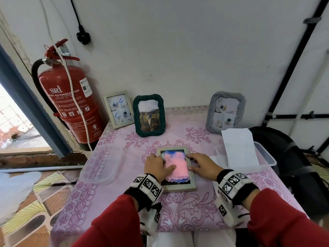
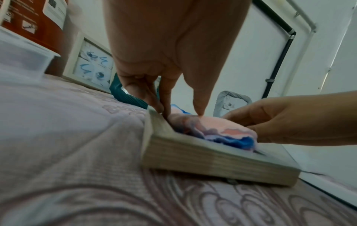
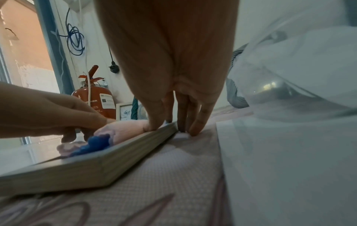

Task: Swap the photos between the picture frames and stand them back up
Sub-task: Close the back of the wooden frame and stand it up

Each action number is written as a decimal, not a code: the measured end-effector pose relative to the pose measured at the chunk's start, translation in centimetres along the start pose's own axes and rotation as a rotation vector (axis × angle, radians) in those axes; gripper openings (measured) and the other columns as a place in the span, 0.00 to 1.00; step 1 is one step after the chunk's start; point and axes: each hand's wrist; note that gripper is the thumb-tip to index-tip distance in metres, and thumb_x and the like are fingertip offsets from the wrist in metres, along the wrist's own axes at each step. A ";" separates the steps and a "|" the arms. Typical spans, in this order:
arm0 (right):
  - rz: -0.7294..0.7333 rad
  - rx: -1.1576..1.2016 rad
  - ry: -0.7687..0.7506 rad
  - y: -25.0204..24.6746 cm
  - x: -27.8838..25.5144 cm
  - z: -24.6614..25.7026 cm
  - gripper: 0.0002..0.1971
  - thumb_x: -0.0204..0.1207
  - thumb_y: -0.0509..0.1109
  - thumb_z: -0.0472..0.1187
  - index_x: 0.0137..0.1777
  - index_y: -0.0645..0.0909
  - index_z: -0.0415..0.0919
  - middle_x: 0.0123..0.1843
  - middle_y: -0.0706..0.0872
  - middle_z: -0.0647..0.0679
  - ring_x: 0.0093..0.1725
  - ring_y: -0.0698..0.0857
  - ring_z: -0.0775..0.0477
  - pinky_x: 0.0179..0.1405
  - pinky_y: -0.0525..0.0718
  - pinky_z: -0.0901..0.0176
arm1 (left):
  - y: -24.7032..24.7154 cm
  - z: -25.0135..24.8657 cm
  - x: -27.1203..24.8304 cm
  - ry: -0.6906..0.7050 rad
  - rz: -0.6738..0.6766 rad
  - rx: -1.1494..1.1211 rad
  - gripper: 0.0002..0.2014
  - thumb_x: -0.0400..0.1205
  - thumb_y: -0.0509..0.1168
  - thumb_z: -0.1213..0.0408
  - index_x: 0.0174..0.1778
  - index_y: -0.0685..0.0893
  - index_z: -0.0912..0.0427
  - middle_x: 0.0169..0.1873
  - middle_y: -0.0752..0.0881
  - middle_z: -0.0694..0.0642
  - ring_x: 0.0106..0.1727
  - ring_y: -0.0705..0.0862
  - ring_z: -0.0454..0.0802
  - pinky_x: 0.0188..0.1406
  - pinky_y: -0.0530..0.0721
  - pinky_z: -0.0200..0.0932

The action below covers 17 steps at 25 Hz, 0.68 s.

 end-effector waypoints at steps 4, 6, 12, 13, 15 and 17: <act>0.013 0.032 -0.002 -0.4 -0.1 0.1 0.27 0.76 0.71 0.39 0.74 0.71 0.37 0.73 0.77 0.41 0.71 0.76 0.44 0.69 0.69 0.61 | 0.1 -0.9 -0.1 0.055 -0.014 -0.077 0.22 0.75 0.69 0.51 0.58 0.76 0.62 0.58 0.81 0.61 0.62 0.77 0.58 0.59 0.73 0.46; 0.011 0.057 0.008 -0.5 -0.3 0.1 0.27 0.75 0.72 0.38 0.74 0.71 0.37 0.73 0.77 0.42 0.71 0.76 0.45 0.68 0.69 0.63 | 0.1 -1.2 -0.3 0.077 -0.024 -0.197 0.22 0.74 0.71 0.56 0.58 0.71 0.62 0.54 0.84 0.60 0.57 0.81 0.58 0.50 0.75 0.45; -0.011 0.120 0.032 -0.5 -0.5 0.2 0.27 0.74 0.73 0.37 0.73 0.72 0.36 0.72 0.78 0.42 0.71 0.77 0.45 0.69 0.70 0.64 | 0.1 -1.4 -0.9 0.023 -0.008 -0.413 0.28 0.73 0.72 0.63 0.65 0.66 0.61 0.52 0.84 0.59 0.55 0.84 0.60 0.50 0.80 0.46; -0.012 0.130 0.038 -0.4 -0.5 0.3 0.27 0.74 0.73 0.36 0.73 0.72 0.36 0.71 0.78 0.41 0.71 0.77 0.45 0.70 0.70 0.63 | 0.0 -1.5 -1.1 0.051 -0.043 -0.452 0.27 0.73 0.70 0.66 0.65 0.67 0.60 0.51 0.83 0.59 0.54 0.84 0.60 0.49 0.80 0.45; -0.010 0.150 0.055 -0.4 -0.5 0.3 0.28 0.73 0.74 0.36 0.73 0.72 0.35 0.71 0.79 0.40 0.71 0.77 0.45 0.71 0.71 0.61 | -0.4 -1.6 -1.2 0.094 -0.094 -0.551 0.26 0.72 0.68 0.72 0.65 0.67 0.62 0.55 0.81 0.60 0.56 0.83 0.62 0.49 0.79 0.45; -0.003 0.148 0.071 -0.4 -0.4 0.3 0.28 0.73 0.74 0.36 0.73 0.72 0.35 0.71 0.79 0.40 0.71 0.77 0.45 0.71 0.71 0.62 | -1.0 -1.4 -1.2 0.113 -0.121 -0.620 0.28 0.72 0.67 0.76 0.67 0.66 0.63 0.61 0.79 0.62 0.60 0.81 0.62 0.56 0.80 0.49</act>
Point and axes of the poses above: each hand's wrist, its own x-axis towards the middle knuckle, its own y-axis out of the palm, z = x × y
